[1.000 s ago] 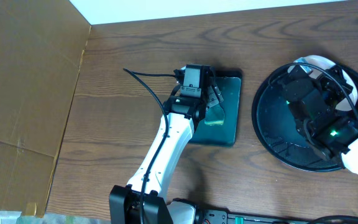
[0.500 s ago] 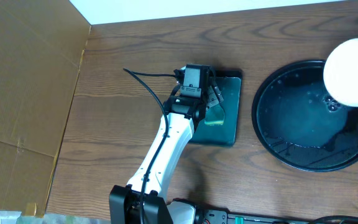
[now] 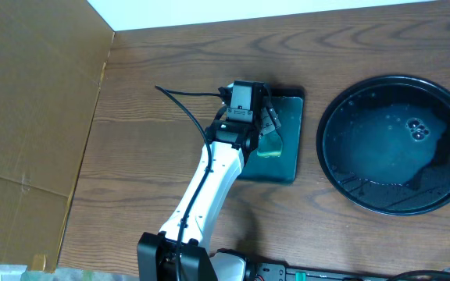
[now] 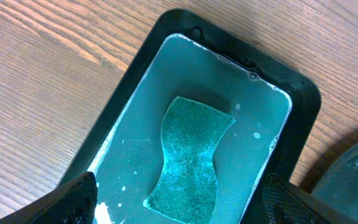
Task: Clean dirty plates on tray and stack at the side
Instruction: 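Lift the cleaned plate with the right gripper and stack it aside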
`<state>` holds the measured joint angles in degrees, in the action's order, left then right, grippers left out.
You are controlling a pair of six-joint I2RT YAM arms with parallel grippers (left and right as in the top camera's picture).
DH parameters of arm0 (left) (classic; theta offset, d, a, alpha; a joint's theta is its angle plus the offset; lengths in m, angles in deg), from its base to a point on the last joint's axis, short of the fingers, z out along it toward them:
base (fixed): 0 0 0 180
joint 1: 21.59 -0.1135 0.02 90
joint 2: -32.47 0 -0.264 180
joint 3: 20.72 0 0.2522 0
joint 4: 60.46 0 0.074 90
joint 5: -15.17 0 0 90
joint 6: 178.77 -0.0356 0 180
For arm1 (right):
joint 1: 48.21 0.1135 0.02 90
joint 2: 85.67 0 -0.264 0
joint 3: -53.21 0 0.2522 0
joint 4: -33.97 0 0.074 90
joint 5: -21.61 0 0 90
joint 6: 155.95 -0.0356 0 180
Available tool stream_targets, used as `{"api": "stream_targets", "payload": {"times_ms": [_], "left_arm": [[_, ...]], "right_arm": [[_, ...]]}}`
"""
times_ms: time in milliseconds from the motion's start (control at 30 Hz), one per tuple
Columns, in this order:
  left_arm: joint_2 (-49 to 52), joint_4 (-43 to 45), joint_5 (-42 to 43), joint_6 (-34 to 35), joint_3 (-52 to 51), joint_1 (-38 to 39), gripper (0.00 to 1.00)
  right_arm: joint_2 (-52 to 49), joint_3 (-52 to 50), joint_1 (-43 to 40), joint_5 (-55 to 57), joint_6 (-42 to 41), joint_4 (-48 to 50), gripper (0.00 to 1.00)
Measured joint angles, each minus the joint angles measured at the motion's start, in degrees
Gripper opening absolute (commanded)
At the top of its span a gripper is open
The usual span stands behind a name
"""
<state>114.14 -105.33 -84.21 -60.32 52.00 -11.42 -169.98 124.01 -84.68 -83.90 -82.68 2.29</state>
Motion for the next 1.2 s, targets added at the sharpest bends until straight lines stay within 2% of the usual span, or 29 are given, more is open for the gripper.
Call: {"api": "stream_targets", "payload": {"times_ms": [167, 200, 233, 267, 300, 400, 500, 633, 667, 867, 1000, 1033, 1133, 1167, 1200], "left_arm": [[0.0, 0.0, 0.0, 0.0, 0.0, 0.0, 0.86], [0.0, 0.0, 0.0, 0.0, 0.0, 0.0, 0.86], [0.0, 0.0, 0.0, 0.0, 0.0, 0.0, 0.86], [0.0, 0.0, 0.0, 0.0, 0.0, 0.0, 0.86], [0.0, 0.0, 0.0, 0.0, 0.0, 0.0, 0.86], [0.0, 0.0, 0.0, 0.0, 0.0, 0.0, 0.86], [0.0, 0.0, 0.0, 0.0, 0.0, 0.0, 0.86], [0.0, 0.0, 0.0, 0.0, 0.0, 0.0, 0.86], [0.0, 0.0, 0.0, 0.0, 0.0, 0.0, 0.86], [0.0, 0.0, 0.0, 0.0, 0.0, 0.0, 0.86], [0.0, 0.0, 0.0, 0.0, 0.0, 0.0, 0.86], [0.0, 0.0, 0.0, 0.0, 0.0, 0.0, 0.86], [0.0, 0.0, 0.0, 0.0, 0.0, 0.0, 0.86], [0.0, 0.0, 0.0, 0.0, 0.0, 0.0, 0.86], [0.0, 0.0, 0.0, 0.0, 0.0, 0.0, 0.86]], "right_arm": [[-4.1, 0.0, -0.1, 2.3, -3.2, 2.5, 0.01], [-5.4, 0.0, -0.1, 2.7, -3.8, 2.8, 0.05], [-6.7, 0.0, -0.1, 3.2, -4.5, 3.1, 0.12], [-9.0, 0.0, -0.1, 3.6, -5.2, 4.2, 0.28], [-9.5, 0.0, -0.1, 3.7, -5.5, 4.5, 0.33], [-13.2, 0.0, 0.1, 3.1, -6.5, 5.1, 0.72], [-14.6, 0.0, 0.1, 2.3, -6.9, 4.5, 0.84], [-13.7, 0.0, 0.1, 1.2, -6.8, 2.1, 0.91], [-12.9, 0.0, 0.2, 1.0, -6.8, 1.2, 0.99], [-2.1, 0.0, 0.5, 2.0, -6.7, -3.6, 0.99], [4.1, 0.2, 1.1, 8.3, -7.3, -8.0, 0.98], [4.7, 0.2, 1.2, 10.7, -8.0, -9.4, 0.86], [4.2, 0.1, 1.1, 17.0, -10.8, -11.3, 0.25], [3.5, -0.1, 1.0, 18.6, -12.1, -11.1, 0.11], [2.8, -0.3, 1.0, 20.0, -13.5, -10.8, 0.02]]}}
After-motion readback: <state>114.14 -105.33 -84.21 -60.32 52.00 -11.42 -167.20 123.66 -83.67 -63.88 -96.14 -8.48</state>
